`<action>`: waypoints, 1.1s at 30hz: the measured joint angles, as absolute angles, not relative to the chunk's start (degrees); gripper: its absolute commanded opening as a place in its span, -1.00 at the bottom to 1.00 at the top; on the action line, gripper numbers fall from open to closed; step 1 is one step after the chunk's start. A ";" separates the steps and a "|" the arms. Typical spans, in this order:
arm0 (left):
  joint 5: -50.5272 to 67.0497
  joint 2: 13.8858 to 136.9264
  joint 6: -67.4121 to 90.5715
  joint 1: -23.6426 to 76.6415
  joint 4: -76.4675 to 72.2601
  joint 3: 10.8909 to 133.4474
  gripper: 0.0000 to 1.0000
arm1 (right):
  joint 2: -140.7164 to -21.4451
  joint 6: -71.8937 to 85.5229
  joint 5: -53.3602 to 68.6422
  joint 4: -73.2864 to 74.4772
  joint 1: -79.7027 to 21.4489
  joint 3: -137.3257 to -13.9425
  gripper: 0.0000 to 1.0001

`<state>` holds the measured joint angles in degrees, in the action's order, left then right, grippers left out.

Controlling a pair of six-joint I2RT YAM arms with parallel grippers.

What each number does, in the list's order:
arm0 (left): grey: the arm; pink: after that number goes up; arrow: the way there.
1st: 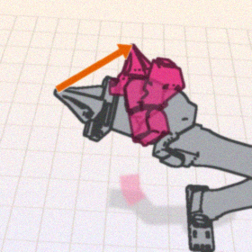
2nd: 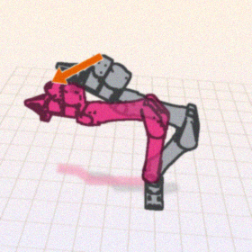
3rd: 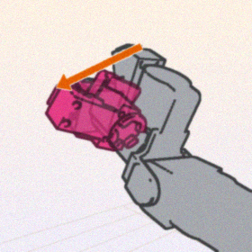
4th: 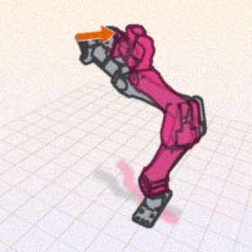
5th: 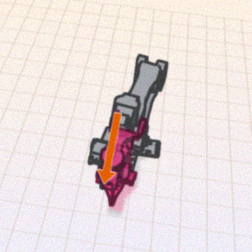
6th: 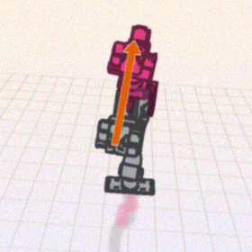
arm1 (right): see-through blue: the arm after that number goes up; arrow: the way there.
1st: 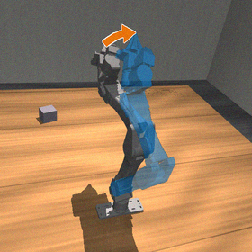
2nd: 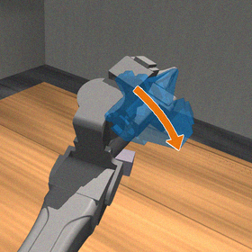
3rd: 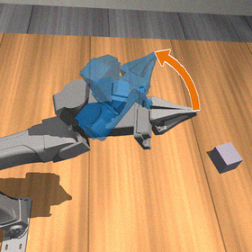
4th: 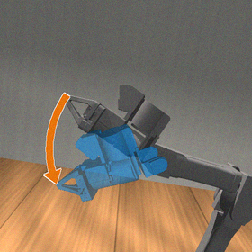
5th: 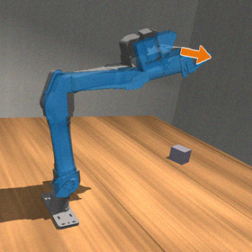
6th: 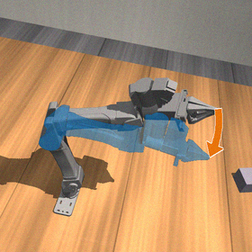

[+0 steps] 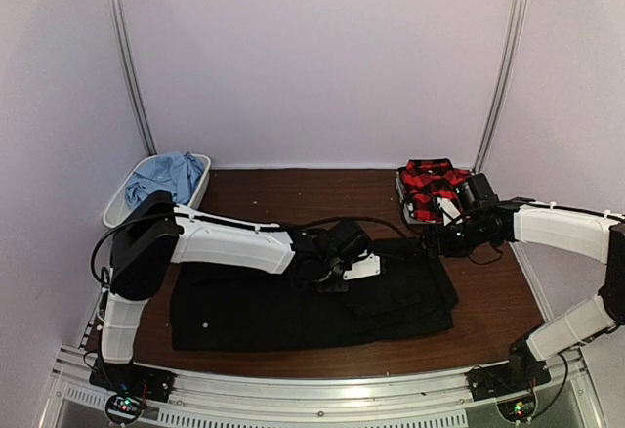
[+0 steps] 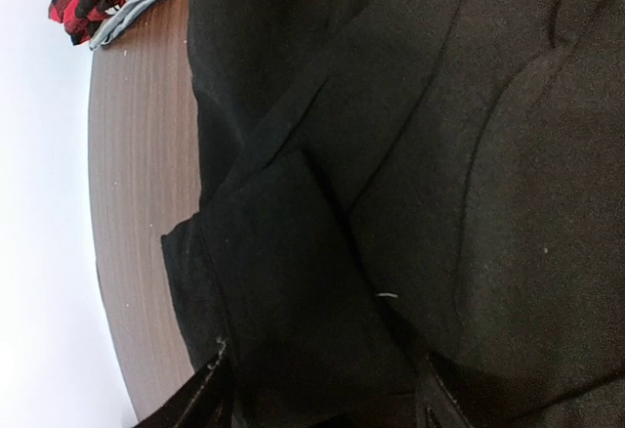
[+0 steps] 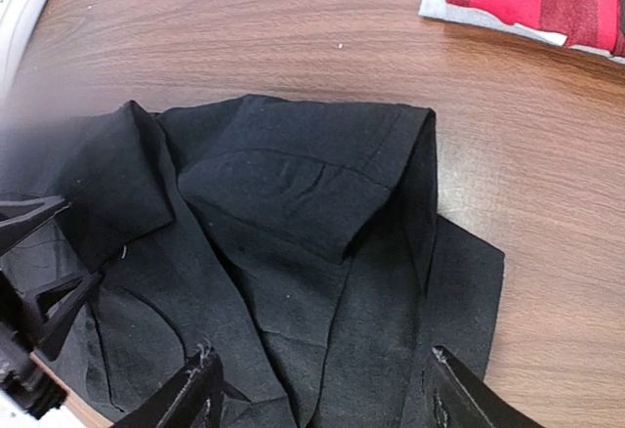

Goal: Fold and stack the long sleeve shirts
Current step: Fold the 1/3-folded shirt at the center of the board.

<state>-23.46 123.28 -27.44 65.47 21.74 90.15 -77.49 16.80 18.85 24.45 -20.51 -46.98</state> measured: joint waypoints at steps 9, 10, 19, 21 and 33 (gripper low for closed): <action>-25.89 126.04 -30.81 65.47 22.81 93.06 -0.39 | -77.47 16.86 19.75 23.86 -20.47 -46.87 0.40; -25.91 126.28 -31.05 65.47 22.83 93.36 -0.47 | -77.47 16.86 19.75 23.83 -20.47 -46.87 0.40; -23.51 126.37 -28.58 65.01 22.41 94.26 -1.00 | -77.03 16.91 19.75 23.79 -20.12 -46.85 0.40; -21.69 125.91 -27.05 64.42 22.06 93.97 -1.00 | -76.99 16.91 19.73 23.81 -20.10 -46.85 0.40; -5.13 105.93 -14.26 61.78 16.64 86.91 -1.00 | -74.00 17.10 18.85 24.51 -17.21 -46.98 0.40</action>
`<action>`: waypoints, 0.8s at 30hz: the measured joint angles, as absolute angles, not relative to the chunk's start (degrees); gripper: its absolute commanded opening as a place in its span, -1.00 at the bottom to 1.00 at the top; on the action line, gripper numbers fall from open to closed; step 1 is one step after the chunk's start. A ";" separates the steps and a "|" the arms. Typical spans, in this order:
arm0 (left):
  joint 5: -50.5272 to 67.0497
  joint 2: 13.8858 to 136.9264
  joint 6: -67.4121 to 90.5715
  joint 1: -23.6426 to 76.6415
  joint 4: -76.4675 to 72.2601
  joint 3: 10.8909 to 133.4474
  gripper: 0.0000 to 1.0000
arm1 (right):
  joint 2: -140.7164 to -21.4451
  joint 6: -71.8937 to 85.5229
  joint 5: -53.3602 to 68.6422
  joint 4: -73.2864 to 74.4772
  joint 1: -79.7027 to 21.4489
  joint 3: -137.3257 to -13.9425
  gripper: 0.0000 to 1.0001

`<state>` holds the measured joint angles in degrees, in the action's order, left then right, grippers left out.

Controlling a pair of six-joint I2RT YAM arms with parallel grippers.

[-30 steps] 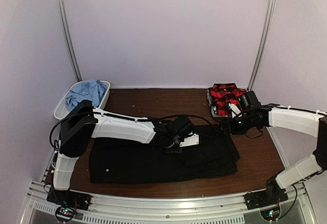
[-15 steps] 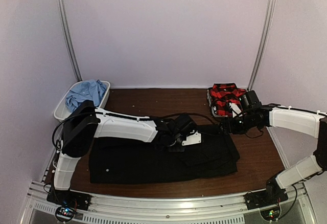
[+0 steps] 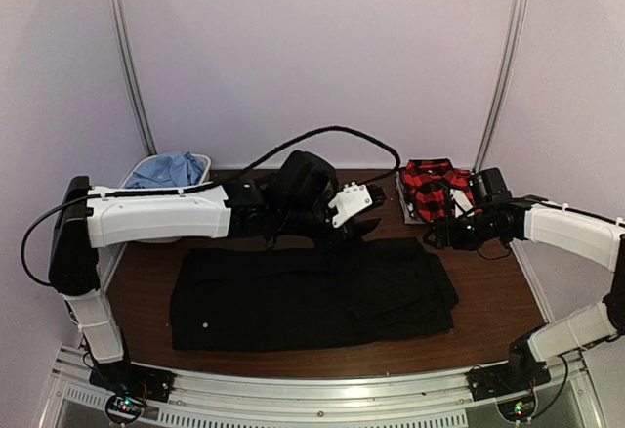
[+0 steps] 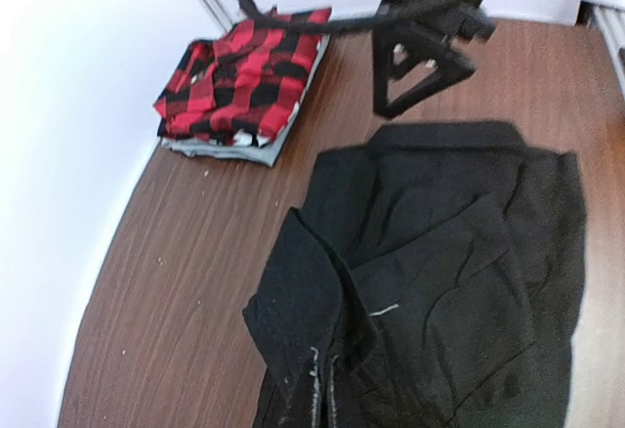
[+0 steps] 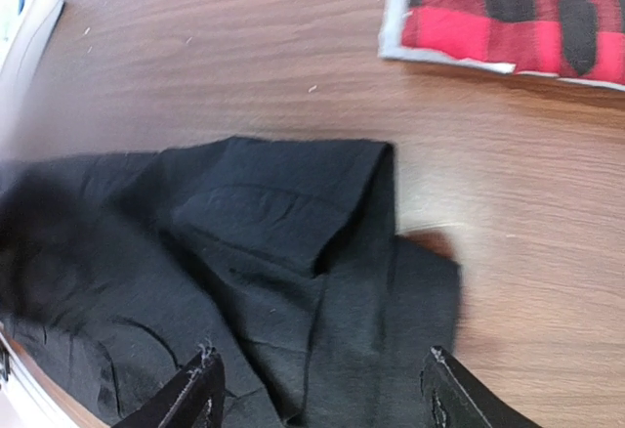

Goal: Fold and stack the long sleeve shirts
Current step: Fold the 1/3-folded shirt at the center of the board.

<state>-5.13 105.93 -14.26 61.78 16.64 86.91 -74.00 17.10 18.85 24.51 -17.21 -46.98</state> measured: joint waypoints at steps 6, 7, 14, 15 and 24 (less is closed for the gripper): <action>3.86 98.96 -9.19 65.56 16.40 87.20 -1.00 | -72.16 17.39 17.02 25.98 -13.37 -49.84 0.41; 4.89 98.50 -8.99 66.83 16.51 87.39 -1.00 | -71.92 17.37 16.80 26.02 -12.93 -50.46 0.41; 13.82 95.96 -7.75 77.25 18.15 88.58 -1.00 | -72.03 17.17 16.56 26.13 -11.86 -53.76 0.41; 14.94 95.44 -7.55 78.04 18.24 88.62 -1.00 | -72.38 17.15 16.58 26.09 -11.84 -53.78 0.41; 21.67 93.06 -7.14 82.56 20.82 93.60 -1.00 | -75.81 17.12 17.23 25.85 -11.84 -53.34 0.40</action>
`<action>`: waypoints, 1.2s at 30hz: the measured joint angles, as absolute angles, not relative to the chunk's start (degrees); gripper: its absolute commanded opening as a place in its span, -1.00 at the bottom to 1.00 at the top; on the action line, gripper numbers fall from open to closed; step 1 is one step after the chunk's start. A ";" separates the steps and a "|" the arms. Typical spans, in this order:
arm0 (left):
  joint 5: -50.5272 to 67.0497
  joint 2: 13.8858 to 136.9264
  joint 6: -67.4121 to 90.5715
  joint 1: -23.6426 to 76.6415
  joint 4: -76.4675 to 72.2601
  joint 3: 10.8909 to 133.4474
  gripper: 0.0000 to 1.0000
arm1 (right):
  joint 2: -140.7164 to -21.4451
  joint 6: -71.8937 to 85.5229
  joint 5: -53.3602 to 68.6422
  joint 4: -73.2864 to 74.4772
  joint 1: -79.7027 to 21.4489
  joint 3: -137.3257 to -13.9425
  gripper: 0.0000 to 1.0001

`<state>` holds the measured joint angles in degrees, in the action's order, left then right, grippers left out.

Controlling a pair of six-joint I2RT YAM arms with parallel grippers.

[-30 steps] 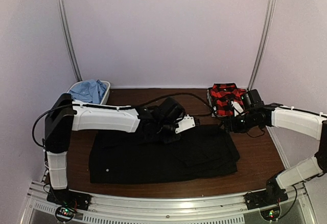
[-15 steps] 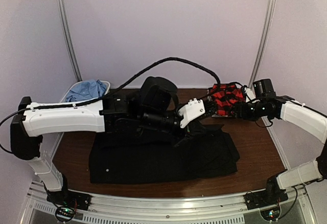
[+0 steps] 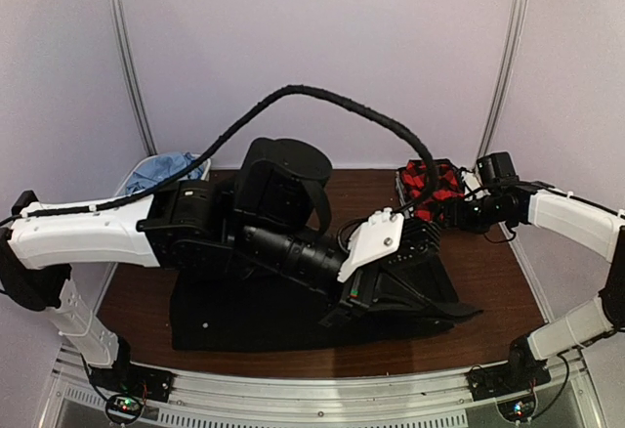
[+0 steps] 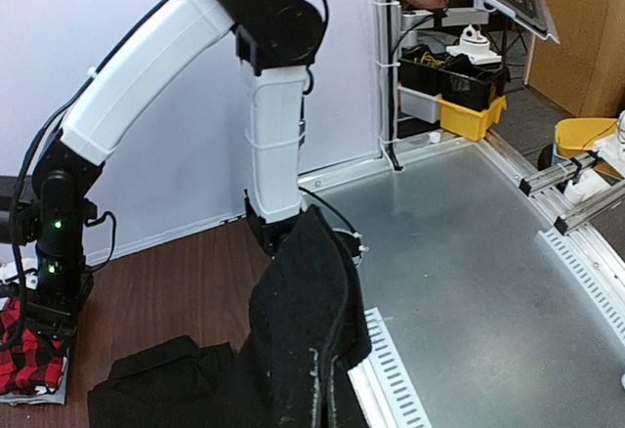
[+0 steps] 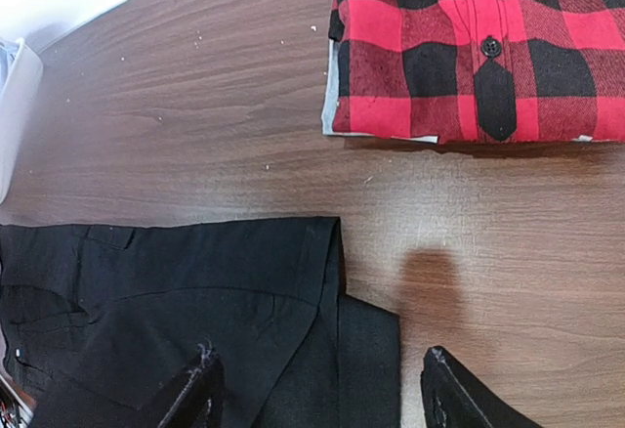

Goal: Fold and stack the long sleeve shirts
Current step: Fold the 1/3-folded shirt at the center of the board.

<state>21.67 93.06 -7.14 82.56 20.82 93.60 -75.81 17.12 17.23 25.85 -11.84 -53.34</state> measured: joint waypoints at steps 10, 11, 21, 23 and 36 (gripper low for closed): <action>22.00 92.23 -7.40 86.15 23.51 95.39 -1.00 | -78.17 16.88 17.93 25.63 -11.84 -53.19 0.40; 20.88 92.23 -7.35 86.21 23.79 95.39 -1.00 | -78.35 16.86 18.00 25.54 -11.84 -53.17 0.40; 8.23 91.11 -1.02 82.06 17.72 90.94 -1.00 | -78.46 16.80 18.44 24.95 -11.84 -52.42 0.40; 6.15 90.96 0.91 80.36 15.81 89.30 -1.00 | -78.46 16.75 18.63 24.82 -11.84 -52.36 0.40; -3.01 86.91 15.77 64.90 4.29 77.01 -1.00 | -78.50 16.75 19.53 24.10 -11.81 -51.33 0.39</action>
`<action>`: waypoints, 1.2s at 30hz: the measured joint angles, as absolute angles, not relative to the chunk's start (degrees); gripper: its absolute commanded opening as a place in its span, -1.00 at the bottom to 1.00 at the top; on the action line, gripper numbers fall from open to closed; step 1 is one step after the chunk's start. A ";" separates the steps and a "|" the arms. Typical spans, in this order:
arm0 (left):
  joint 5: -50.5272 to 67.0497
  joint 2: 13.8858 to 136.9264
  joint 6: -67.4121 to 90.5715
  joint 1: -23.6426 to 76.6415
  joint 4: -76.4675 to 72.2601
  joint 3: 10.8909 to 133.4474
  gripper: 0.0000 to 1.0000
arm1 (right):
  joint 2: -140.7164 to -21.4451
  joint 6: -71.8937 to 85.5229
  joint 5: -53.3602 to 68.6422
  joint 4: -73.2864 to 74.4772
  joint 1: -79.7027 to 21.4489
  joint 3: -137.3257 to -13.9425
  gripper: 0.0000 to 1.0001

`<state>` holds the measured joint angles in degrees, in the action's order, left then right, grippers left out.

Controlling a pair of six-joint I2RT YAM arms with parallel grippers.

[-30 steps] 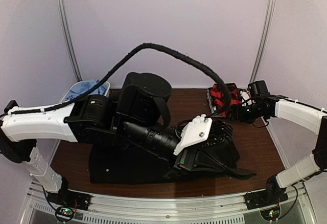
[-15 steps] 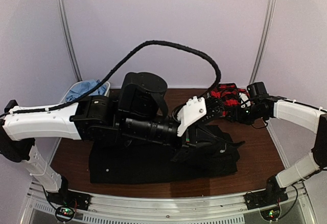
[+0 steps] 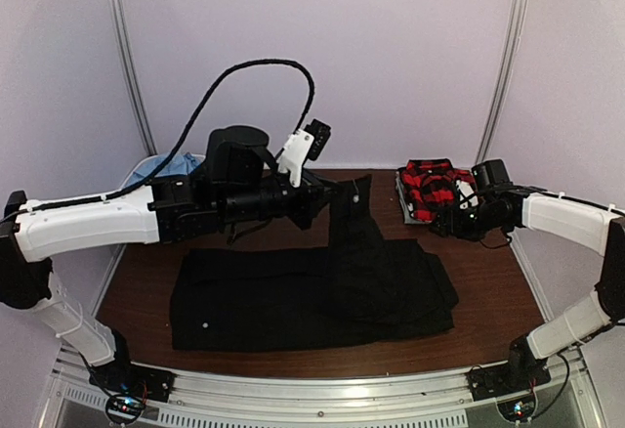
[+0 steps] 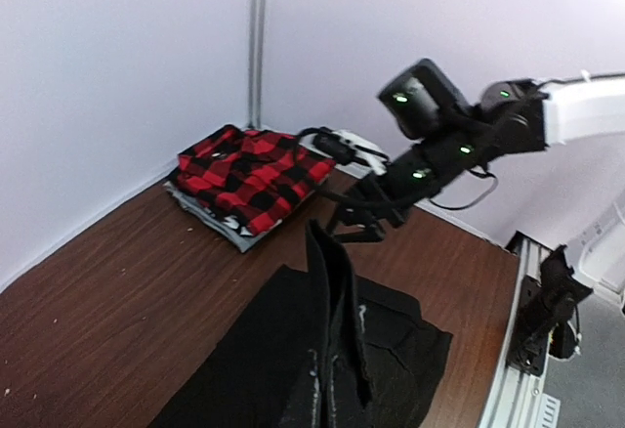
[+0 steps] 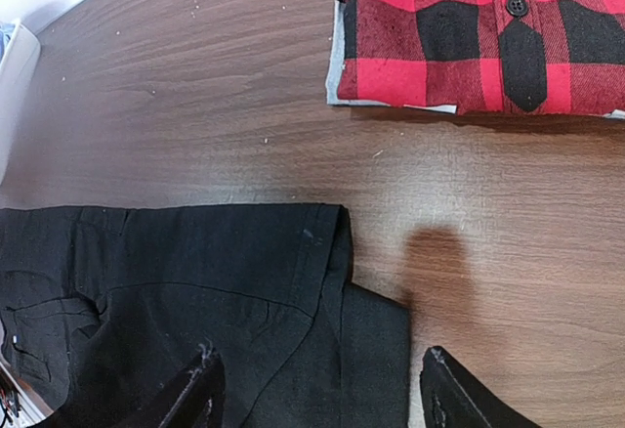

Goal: Fold and stack the long sleeve shirts
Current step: Fold the 1/3-folded shirt at the center of the board.

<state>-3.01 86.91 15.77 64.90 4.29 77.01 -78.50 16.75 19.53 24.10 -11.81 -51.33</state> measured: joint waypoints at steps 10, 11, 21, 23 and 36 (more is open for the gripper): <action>-6.90 78.26 26.89 45.76 -2.17 57.39 -1.00 | -78.72 16.91 20.40 22.81 -11.81 -50.50 0.38; -7.44 76.99 27.68 44.71 -2.48 55.33 -1.00 | -78.74 16.93 20.69 22.48 -11.81 -50.26 0.37; -13.58 64.47 33.65 43.48 -5.19 38.20 -1.00 | -81.19 17.17 23.09 19.03 -13.98 -49.12 0.34; -14.81 62.59 34.76 43.48 -6.04 35.07 -1.00 | -82.61 17.19 23.27 18.22 -15.33 -49.12 0.33; -22.68 56.82 38.30 43.48 -8.38 21.02 -1.00 | -88.23 18.37 24.05 15.59 -20.40 -49.12 0.31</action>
<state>-22.68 56.82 38.30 43.48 -8.38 21.02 -88.23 18.37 24.05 15.59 -20.40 -49.12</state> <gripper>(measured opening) 0.015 0.659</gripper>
